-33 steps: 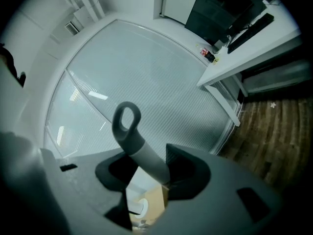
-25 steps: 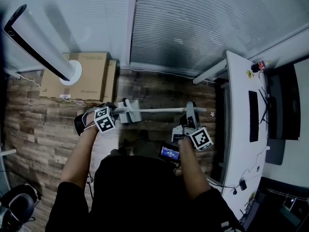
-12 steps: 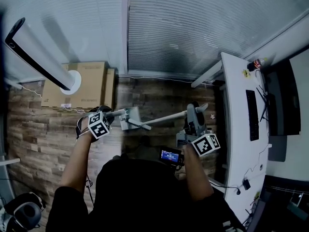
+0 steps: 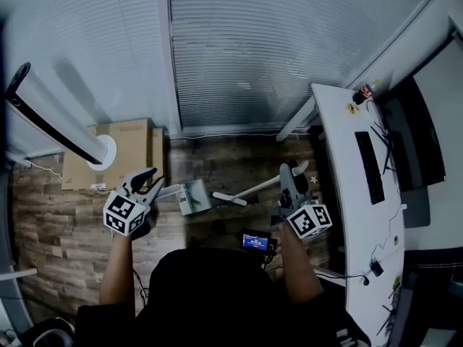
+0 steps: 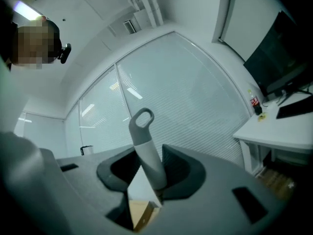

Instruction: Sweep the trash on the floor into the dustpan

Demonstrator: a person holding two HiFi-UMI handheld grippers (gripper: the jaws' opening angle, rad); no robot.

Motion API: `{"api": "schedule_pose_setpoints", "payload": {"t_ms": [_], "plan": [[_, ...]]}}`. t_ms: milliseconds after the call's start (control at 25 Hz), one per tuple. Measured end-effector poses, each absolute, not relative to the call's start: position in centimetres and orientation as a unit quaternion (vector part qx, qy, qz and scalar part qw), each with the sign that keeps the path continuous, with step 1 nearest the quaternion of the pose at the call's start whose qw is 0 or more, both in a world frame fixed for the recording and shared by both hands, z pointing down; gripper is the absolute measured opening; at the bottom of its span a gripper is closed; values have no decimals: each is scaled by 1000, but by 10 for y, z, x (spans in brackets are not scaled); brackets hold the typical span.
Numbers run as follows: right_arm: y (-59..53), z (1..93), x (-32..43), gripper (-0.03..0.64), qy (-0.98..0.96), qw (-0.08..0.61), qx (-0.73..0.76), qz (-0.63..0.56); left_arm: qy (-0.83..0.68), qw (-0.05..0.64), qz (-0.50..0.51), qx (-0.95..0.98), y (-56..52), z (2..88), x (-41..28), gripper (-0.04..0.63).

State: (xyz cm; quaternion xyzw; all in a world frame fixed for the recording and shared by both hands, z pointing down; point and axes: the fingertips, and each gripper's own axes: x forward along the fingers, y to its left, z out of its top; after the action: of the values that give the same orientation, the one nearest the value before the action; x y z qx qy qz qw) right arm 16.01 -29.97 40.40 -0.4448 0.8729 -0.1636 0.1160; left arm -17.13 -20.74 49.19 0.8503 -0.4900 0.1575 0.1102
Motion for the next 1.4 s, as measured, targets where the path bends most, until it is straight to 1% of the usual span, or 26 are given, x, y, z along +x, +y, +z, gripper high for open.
{"api": "schedule_pose_setpoints", "payload": {"t_ms": [200,240,320,480,600,960,1120,1400], "plan": [[-290,396,183,137,854,112,-485,-150,-533,104,-67,837,-201,423,-179,52],[-287,395,187,137,851,110,-492,-146,-539,100,-91,831,-198,416,-181,33],[-278,393,194,133,845,102,-506,-138,-546,90,-114,825,-191,411,-182,22],[-258,396,200,124,838,77,-527,-119,-548,73,-124,824,-174,411,-176,-5],[-238,401,201,121,833,66,-537,-113,-536,51,-107,836,-158,411,-163,-5],[-171,411,198,109,823,39,-559,-93,-490,43,-88,866,-106,419,-135,-5],[-139,415,187,95,830,20,-553,-74,-483,49,-82,870,-91,426,-129,-6],[-80,419,174,86,841,19,-537,-65,-470,79,-75,876,-63,440,-115,-5]]}}
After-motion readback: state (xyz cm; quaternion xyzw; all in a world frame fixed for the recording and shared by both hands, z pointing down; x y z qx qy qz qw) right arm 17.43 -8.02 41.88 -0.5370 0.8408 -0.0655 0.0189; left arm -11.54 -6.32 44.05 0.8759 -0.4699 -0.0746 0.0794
